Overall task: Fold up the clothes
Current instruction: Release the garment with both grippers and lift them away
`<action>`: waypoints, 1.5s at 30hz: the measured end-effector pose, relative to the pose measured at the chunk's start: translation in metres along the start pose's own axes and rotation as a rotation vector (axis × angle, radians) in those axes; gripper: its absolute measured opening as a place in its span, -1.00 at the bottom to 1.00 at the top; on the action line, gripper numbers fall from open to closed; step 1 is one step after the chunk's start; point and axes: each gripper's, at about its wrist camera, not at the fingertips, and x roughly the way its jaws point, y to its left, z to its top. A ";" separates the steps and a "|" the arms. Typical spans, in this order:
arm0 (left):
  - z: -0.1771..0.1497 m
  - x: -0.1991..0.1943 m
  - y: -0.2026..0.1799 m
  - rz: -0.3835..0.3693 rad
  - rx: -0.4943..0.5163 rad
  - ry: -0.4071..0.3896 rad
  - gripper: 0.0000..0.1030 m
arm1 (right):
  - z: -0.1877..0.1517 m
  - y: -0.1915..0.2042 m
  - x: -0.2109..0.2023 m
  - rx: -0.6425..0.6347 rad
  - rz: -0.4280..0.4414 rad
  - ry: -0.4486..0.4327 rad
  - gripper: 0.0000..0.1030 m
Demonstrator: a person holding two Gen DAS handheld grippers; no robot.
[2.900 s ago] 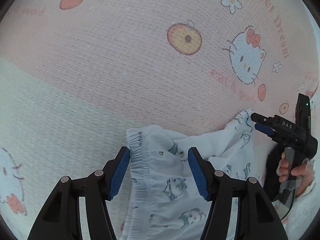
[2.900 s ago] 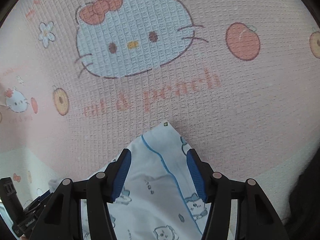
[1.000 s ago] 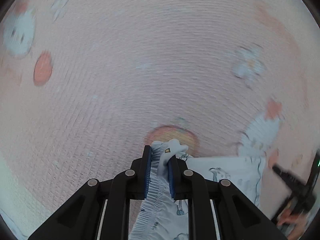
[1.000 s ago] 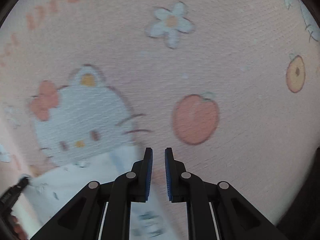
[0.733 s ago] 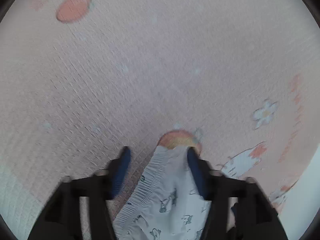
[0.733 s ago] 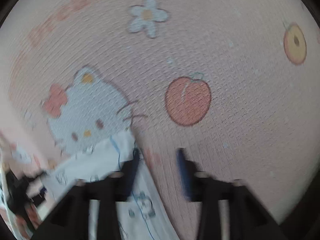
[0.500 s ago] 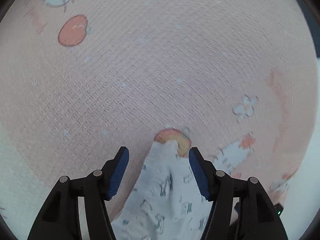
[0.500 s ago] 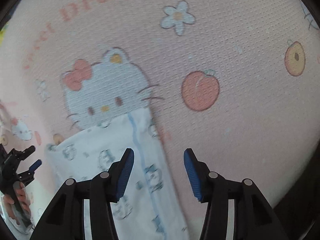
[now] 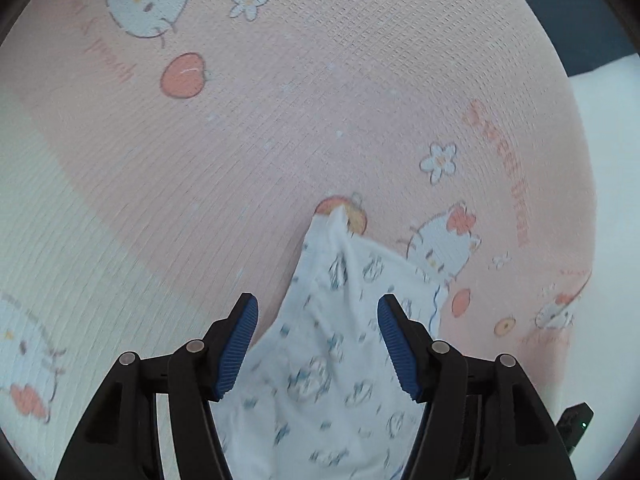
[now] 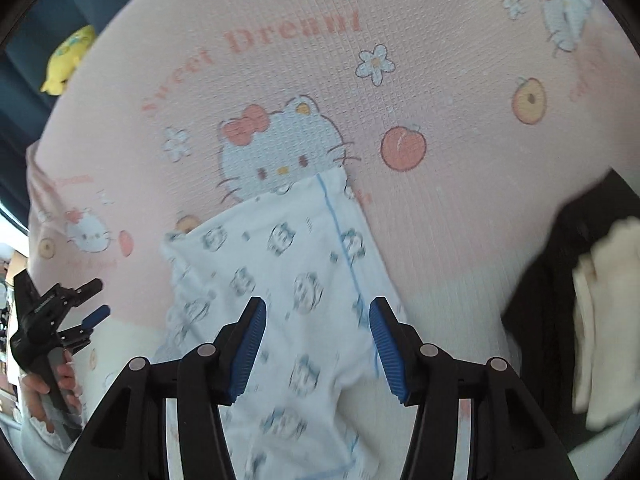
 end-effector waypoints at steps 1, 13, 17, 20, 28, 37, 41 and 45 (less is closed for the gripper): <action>-0.008 -0.007 0.002 -0.005 0.002 0.001 0.16 | -0.010 -0.002 -0.006 0.001 0.005 -0.001 0.04; -0.095 -0.083 0.023 -0.041 -0.016 -0.002 0.16 | -0.105 -0.017 -0.052 -0.003 0.086 -0.001 0.04; -0.118 -0.084 0.013 -0.033 0.046 0.028 0.16 | -0.137 -0.038 -0.070 0.132 0.152 -0.043 0.11; -0.136 -0.077 0.000 -0.006 0.135 0.070 0.16 | -0.160 -0.050 -0.079 0.257 0.201 -0.084 0.30; -0.177 -0.062 -0.042 0.075 0.452 0.152 0.16 | -0.198 -0.069 -0.082 0.446 0.295 -0.134 0.30; -0.211 -0.040 -0.054 0.118 0.606 0.220 0.16 | -0.228 -0.077 -0.063 0.497 0.233 -0.033 0.30; -0.217 -0.030 -0.053 0.119 0.617 0.238 0.16 | -0.229 -0.090 -0.048 0.608 0.295 -0.022 0.30; -0.214 -0.022 -0.041 0.120 0.584 0.254 0.16 | -0.228 -0.095 -0.034 0.656 0.280 -0.018 0.30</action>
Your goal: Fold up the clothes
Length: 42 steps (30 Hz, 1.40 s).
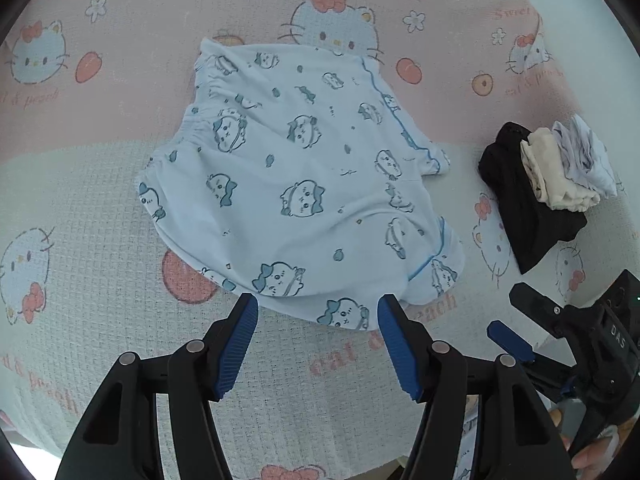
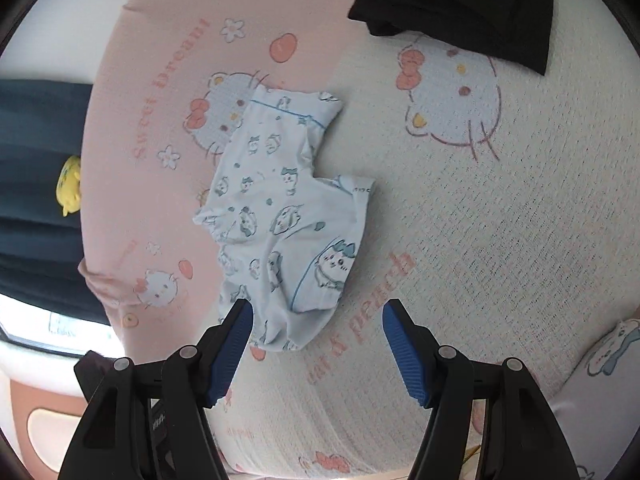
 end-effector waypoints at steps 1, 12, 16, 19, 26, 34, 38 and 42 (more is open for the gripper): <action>0.000 0.001 0.004 -0.003 -0.012 0.003 0.16 | 0.002 -0.001 0.003 0.006 0.006 0.004 0.30; 0.000 0.006 0.023 0.040 0.020 -0.020 0.16 | 0.018 -0.007 0.014 0.071 0.068 -0.008 0.30; -0.003 0.014 0.026 0.056 0.043 -0.007 0.16 | 0.019 -0.003 0.025 0.045 0.000 0.044 0.30; -0.005 0.019 0.025 0.063 0.076 0.008 0.16 | 0.018 0.001 0.031 0.009 -0.037 0.062 0.30; -0.006 0.020 0.012 0.009 0.083 0.020 0.16 | 0.020 0.021 0.043 -0.153 -0.143 0.059 -0.21; -0.011 0.030 -0.039 -0.041 0.231 0.037 0.16 | 0.028 0.052 0.058 -0.322 -0.127 0.123 -0.81; -0.015 0.041 -0.056 -0.057 0.286 0.060 0.16 | 0.036 0.071 0.064 -0.428 -0.147 0.163 -0.82; -0.013 0.048 -0.066 -0.034 0.323 0.065 0.16 | 0.046 0.082 0.077 -0.534 -0.170 0.249 -0.82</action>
